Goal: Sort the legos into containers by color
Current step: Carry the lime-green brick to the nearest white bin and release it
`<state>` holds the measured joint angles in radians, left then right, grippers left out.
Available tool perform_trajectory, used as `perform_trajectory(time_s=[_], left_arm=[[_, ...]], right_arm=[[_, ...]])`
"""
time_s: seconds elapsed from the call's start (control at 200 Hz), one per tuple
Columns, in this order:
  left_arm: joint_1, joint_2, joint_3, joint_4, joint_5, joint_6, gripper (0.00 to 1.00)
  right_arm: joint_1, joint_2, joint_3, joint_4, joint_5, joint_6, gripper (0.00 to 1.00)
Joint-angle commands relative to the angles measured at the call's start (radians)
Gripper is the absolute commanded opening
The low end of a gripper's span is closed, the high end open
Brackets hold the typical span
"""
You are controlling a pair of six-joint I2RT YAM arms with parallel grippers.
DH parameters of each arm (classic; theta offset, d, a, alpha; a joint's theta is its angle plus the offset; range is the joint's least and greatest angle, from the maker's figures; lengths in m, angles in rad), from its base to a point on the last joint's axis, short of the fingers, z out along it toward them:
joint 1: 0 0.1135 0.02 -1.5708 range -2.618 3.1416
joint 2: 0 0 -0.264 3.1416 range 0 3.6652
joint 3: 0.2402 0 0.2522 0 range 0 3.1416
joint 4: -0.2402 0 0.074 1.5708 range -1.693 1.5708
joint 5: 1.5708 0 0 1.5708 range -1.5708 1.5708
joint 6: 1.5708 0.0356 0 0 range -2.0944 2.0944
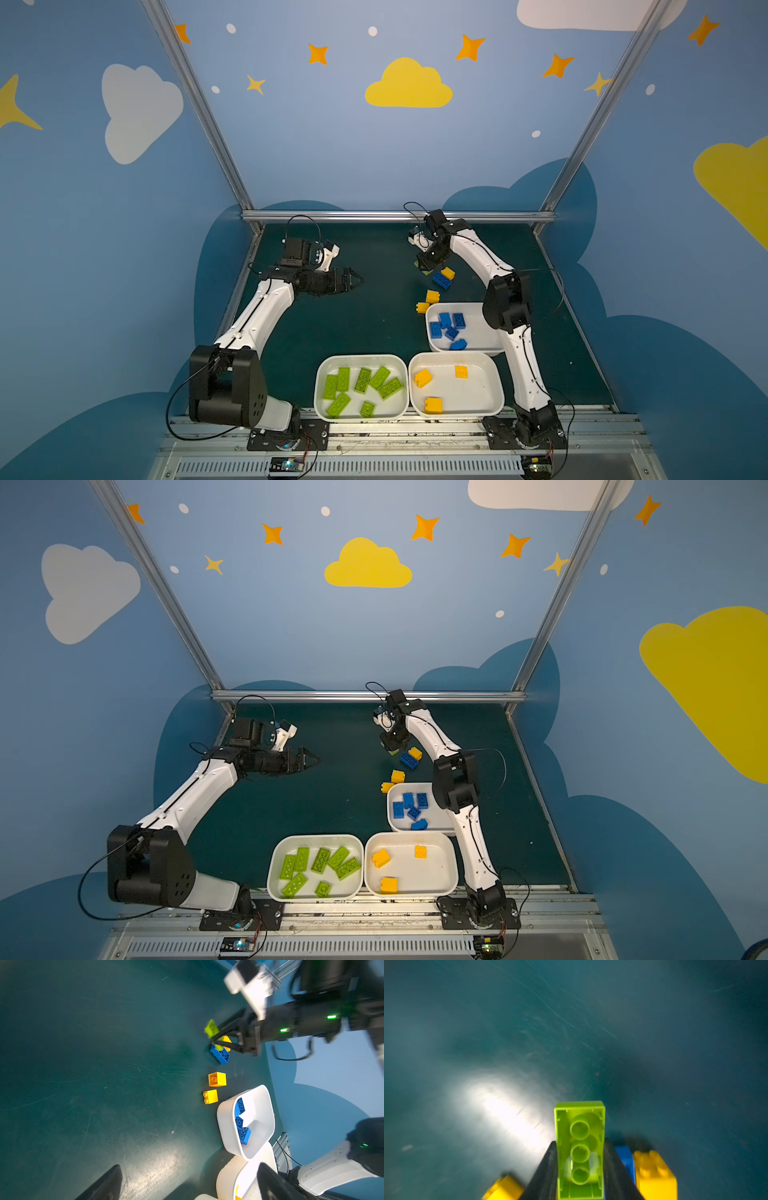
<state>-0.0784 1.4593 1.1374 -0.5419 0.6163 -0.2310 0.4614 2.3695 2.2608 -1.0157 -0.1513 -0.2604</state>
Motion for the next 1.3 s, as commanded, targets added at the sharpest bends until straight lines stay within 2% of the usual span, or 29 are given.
perform_trajectory(time_s=[0.0,0.17,0.3,0.36,0.531,0.616,0.681,0.801,1.086,1.136,1.196,1.296], left_arm=[[0.005,0.007,0.024,-0.009,0.013,0.015,0.99],[0.005,-0.005,0.026,-0.016,0.007,0.019,0.99],[0.006,-0.012,0.021,-0.026,0.007,0.020,0.99],[0.006,-0.019,0.015,-0.027,0.004,0.020,0.99],[0.009,-0.042,-0.003,-0.030,-0.008,0.019,0.99],[0.009,-0.049,-0.006,-0.035,-0.009,0.020,0.99],[0.009,-0.056,-0.011,-0.038,-0.012,0.021,0.99],[0.009,-0.069,-0.027,-0.029,-0.015,0.015,1.00],[0.010,-0.093,-0.056,-0.021,-0.021,0.009,1.00],[0.011,-0.096,-0.060,-0.021,-0.022,0.008,1.00],[0.008,-0.099,-0.066,-0.018,-0.021,0.007,1.00],[0.008,-0.102,-0.070,-0.018,-0.023,0.006,0.99]], right_arm=[[0.043,-0.176,-0.107,-0.009,-0.104,0.027,0.29],[0.164,-0.437,-0.425,0.140,-0.136,-0.007,0.31],[0.266,-0.596,-0.620,0.238,-0.243,-0.038,0.31],[0.324,-0.663,-0.704,0.287,-0.281,-0.098,0.32],[0.481,-0.791,-0.946,0.459,-0.366,-0.164,0.33],[0.532,-0.808,-1.036,0.548,-0.391,-0.118,0.33],[0.568,-0.805,-1.056,0.563,-0.398,-0.113,0.33],[0.648,-0.764,-1.062,0.534,-0.349,-0.186,0.34],[0.764,-0.621,-1.038,0.474,-0.313,-0.324,0.36],[0.771,-0.601,-1.018,0.456,-0.303,-0.322,0.40],[0.771,-0.588,-0.981,0.421,-0.283,-0.296,0.48],[0.762,-0.582,-0.908,0.348,-0.183,-0.203,0.58]])
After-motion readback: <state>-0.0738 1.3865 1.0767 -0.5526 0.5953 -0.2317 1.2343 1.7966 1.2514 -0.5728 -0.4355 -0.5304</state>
